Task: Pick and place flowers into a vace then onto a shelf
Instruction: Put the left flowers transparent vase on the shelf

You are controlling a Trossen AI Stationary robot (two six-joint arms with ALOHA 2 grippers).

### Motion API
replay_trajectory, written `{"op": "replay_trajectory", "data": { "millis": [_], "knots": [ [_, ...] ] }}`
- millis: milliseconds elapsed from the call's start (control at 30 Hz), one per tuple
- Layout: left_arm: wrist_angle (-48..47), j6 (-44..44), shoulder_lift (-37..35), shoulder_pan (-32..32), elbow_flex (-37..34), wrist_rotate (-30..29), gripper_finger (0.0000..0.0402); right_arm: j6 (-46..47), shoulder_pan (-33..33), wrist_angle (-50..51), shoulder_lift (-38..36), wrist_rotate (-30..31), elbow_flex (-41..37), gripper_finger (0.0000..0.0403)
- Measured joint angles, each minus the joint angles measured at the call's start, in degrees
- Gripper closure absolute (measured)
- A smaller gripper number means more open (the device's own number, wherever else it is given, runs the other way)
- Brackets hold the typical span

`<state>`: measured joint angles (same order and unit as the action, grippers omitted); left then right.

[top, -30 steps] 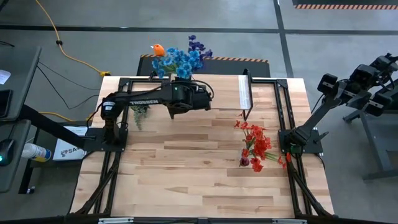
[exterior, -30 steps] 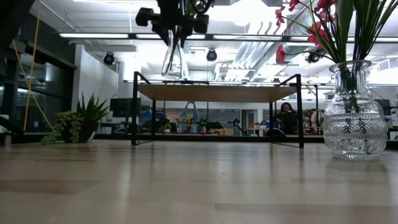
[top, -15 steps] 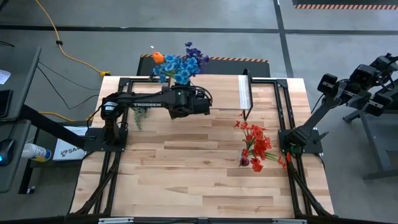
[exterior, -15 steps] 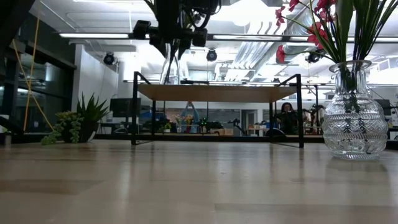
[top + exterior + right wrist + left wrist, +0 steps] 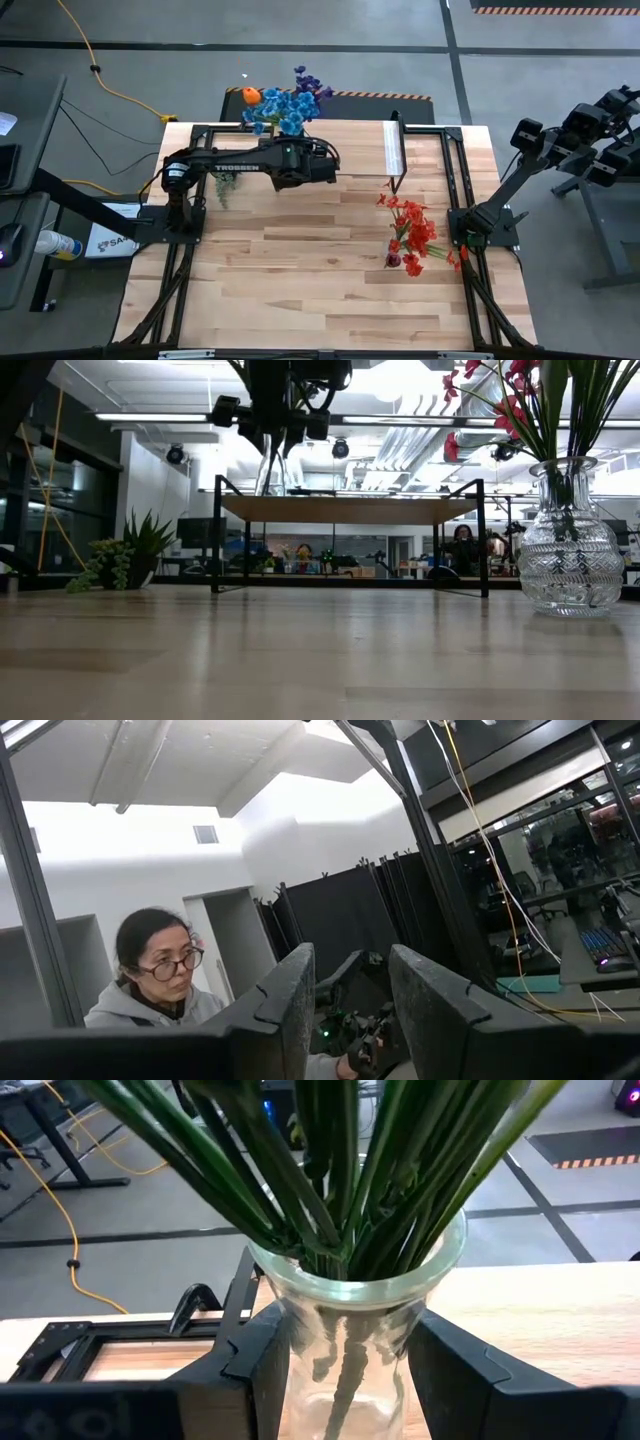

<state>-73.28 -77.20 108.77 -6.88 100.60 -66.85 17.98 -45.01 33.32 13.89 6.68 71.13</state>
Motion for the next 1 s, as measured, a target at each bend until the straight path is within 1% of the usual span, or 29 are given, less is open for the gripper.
{"op": "replay_trajectory", "data": {
  "millis": [167, 300, 367, 467, 1000],
  "knots": [
    [-0.04, 0.06, 0.00, 0.01, 0.00, 0.49, 0.0186, 0.00, 0.01, -0.02, 0.00, 0.00, 0.00, 0.0279],
    [-0.19, 0.23, 0.00, 0.01, -0.02, 0.83, 0.0166, 0.00, 0.00, -0.13, 0.00, 0.00, 0.00, 0.0279],
    [-0.13, 0.38, 0.00, 0.03, -0.02, 1.89, 0.0156, 0.03, 0.01, -0.17, 0.00, 0.00, 0.00, 0.0279],
    [-0.16, 0.43, 0.02, 0.04, -0.11, 2.64, 0.0147, 0.00, 0.02, -0.17, 0.00, 0.00, 0.00, 0.0279],
    [-0.13, -0.24, 0.09, 0.14, -0.11, 1.77, 0.0142, -0.02, 0.00, -0.15, 0.00, 0.01, 0.00, 0.0279]
  ]
}}
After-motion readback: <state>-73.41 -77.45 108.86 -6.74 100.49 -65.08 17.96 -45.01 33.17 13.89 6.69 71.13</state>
